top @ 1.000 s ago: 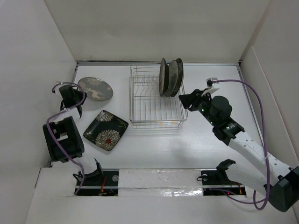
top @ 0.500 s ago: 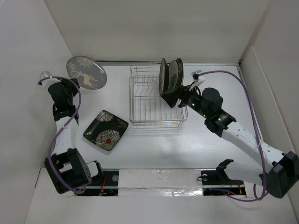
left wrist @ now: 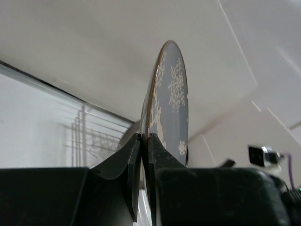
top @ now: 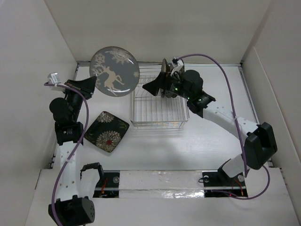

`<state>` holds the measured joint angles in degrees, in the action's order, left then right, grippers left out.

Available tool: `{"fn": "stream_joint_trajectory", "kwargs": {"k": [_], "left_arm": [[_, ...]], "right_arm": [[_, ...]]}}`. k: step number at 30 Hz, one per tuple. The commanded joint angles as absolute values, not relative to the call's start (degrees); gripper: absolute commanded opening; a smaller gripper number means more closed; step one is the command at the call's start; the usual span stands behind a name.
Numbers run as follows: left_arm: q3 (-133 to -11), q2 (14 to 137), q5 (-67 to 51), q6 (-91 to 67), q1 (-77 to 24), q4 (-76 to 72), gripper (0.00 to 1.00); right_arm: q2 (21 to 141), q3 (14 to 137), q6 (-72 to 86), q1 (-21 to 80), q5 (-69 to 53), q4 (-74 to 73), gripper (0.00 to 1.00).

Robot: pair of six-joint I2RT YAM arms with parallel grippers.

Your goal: Load the plates into the dish rack

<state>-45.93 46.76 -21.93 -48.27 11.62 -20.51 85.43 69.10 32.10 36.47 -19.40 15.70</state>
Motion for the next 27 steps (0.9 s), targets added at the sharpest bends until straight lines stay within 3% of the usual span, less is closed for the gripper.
{"fn": "stream_joint_trajectory", "kwargs": {"k": [1,9,14,15,16,18,19,20,21,23,24,26,27], "left_arm": [[-45.36,43.08,-26.63,-52.21,9.67,-28.22,0.00],[-41.57,40.96,-34.61,-55.71,8.61,-31.20,0.00],[-38.06,39.81,-38.14,-57.48,8.61,-33.83,0.00],[-37.80,39.99,-39.36,-57.48,8.61,-34.10,0.00],[-37.53,40.34,-40.16,-57.65,8.61,-34.45,0.00],[-36.57,40.61,-41.91,-58.09,8.61,-35.86,0.00],[-36.30,40.69,-42.10,-58.10,8.61,-36.03,0.00],[-35.95,40.87,-42.19,-57.40,8.61,-35.34,0.00],[-36.03,41.04,-42.10,-56.61,8.61,-34.29,0.00],[-36.47,42.01,-42.62,-53.63,8.61,-30.79,0.22],[-36.30,42.19,-43.76,-52.83,8.61,-29.98,0.40],[-35.43,41.84,-44.03,-50.90,8.09,-28.40,0.55],[-35.25,41.84,-43.69,-50.11,8.09,-27.52,0.58]], "right_arm": [[87.01,73.74,33.74,36.83,-23.64,19.77,0.94],[92.10,74.44,36.82,37.35,-27.07,23.90,0.95],[96.15,74.79,39.55,37.88,-29.26,27.51,0.84],[96.50,74.62,39.72,38.40,-29.88,28.12,0.79],[96.76,74.53,40.25,38.41,-30.32,29.95,0.57],[97.38,74.18,40.52,38.94,-31.46,31.11,0.30],[97.30,74.09,40.52,39.46,-31.64,31.55,0.08],[96.51,73.57,40.34,39.46,-31.38,31.64,0.00],[95.72,73.13,40.08,39.46,-29.20,31.55,0.00],[94.23,72.69,38.59,39.46,-26.38,29.81,0.00],[92.65,73.03,37.71,39.46,-23.06,28.40,0.00],[90.10,74.69,34.73,39.46,-15.87,20.70,0.00],[89.39,75.66,33.59,39.46,-12.78,20.65,0.00]]}}
